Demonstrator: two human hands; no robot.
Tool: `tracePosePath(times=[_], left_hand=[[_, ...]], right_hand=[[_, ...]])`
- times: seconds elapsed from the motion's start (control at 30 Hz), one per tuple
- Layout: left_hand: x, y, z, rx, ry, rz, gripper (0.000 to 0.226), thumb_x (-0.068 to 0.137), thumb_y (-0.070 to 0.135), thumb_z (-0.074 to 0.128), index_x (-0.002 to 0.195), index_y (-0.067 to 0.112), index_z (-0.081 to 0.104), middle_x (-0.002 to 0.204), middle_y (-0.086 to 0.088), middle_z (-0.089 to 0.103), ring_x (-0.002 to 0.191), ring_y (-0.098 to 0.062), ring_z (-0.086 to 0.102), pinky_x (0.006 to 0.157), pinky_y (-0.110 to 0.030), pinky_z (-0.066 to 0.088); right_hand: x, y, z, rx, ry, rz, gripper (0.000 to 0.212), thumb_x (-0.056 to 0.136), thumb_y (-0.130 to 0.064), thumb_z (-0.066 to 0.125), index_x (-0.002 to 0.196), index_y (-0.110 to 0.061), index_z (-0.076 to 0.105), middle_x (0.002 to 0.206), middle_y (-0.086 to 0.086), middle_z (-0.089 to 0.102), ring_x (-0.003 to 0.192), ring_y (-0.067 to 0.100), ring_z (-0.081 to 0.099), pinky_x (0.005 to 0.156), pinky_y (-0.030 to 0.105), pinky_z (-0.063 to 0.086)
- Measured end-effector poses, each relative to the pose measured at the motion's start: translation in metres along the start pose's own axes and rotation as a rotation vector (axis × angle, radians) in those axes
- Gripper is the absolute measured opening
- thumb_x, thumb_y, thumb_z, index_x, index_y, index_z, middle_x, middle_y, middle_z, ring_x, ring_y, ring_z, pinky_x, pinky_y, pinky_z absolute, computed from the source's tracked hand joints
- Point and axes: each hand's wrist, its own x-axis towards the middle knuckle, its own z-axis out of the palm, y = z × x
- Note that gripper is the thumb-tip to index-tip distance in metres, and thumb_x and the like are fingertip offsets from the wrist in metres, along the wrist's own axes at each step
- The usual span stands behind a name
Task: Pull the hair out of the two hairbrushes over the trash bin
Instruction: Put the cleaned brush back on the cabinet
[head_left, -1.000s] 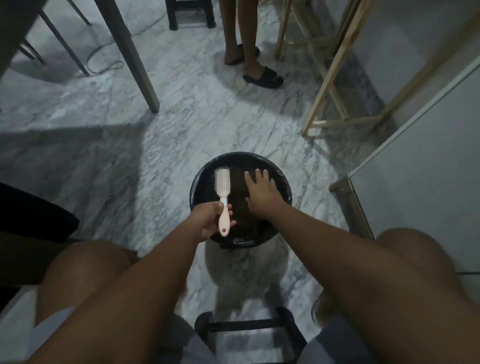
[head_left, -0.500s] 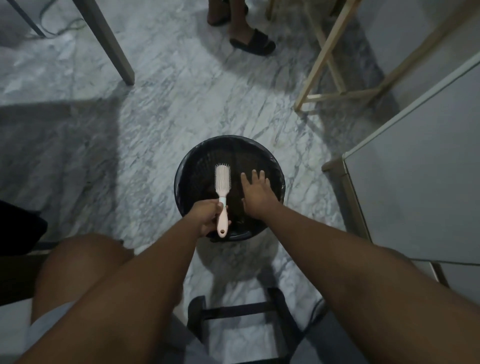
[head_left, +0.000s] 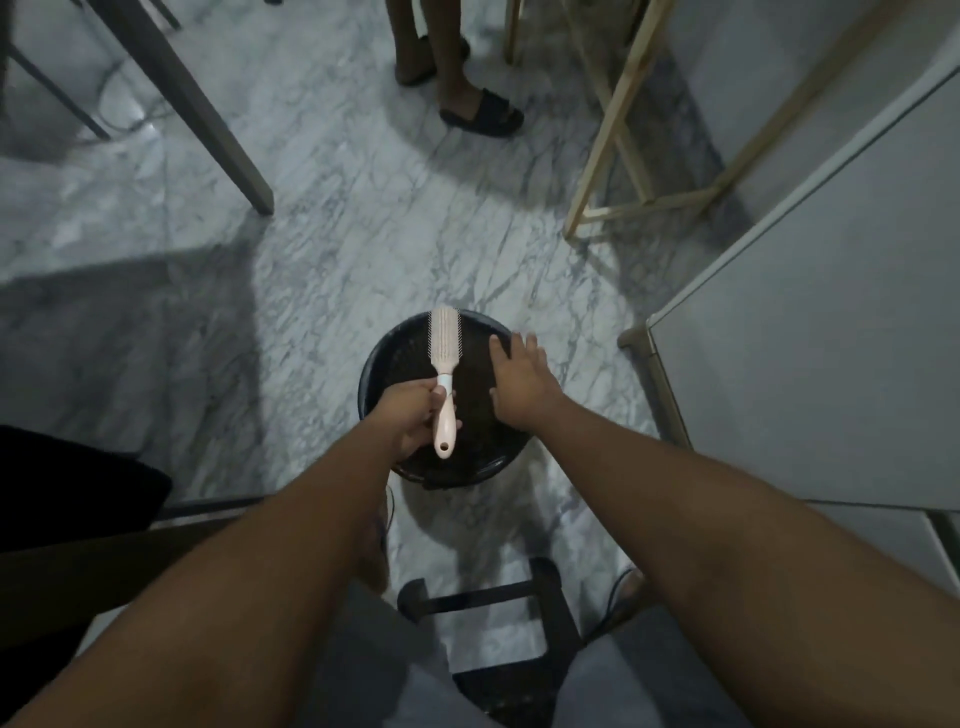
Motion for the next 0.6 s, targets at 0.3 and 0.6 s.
tracePosePath(times=[0.3,0.6], left_hand=[[-0.171,0.140,0.122,0.217,-0.209,0.198,0.029,0.099,0.003,0.048,0.128,-0.002,0.054,0.109,-0.013,0.060,0.082,-0.028,0.063,0.079,-0.047,0.055],[-0.264,0.155,0.294,0.537,-0.492,0.269,0.015,0.098,0.006,0.051,0.109,0.006,0.061,0.107,-0.017,0.060,0.090,-0.030,0.062,0.073,-0.045,0.057]], right_hand=[[-0.102,0.042,-0.218,0.103,0.298,0.147,0.078,0.094,-0.027,0.057,0.154,-0.009,0.009,0.161,0.022,0.007,0.149,0.045,0.000,0.121,0.053,0.012],[-0.253,0.166,-0.321,0.130,0.532,0.533,0.074,0.095,-0.020,0.053,0.152,0.001,0.011,0.159,0.027,0.010,0.148,0.047,0.005,0.121,0.052,0.013]])
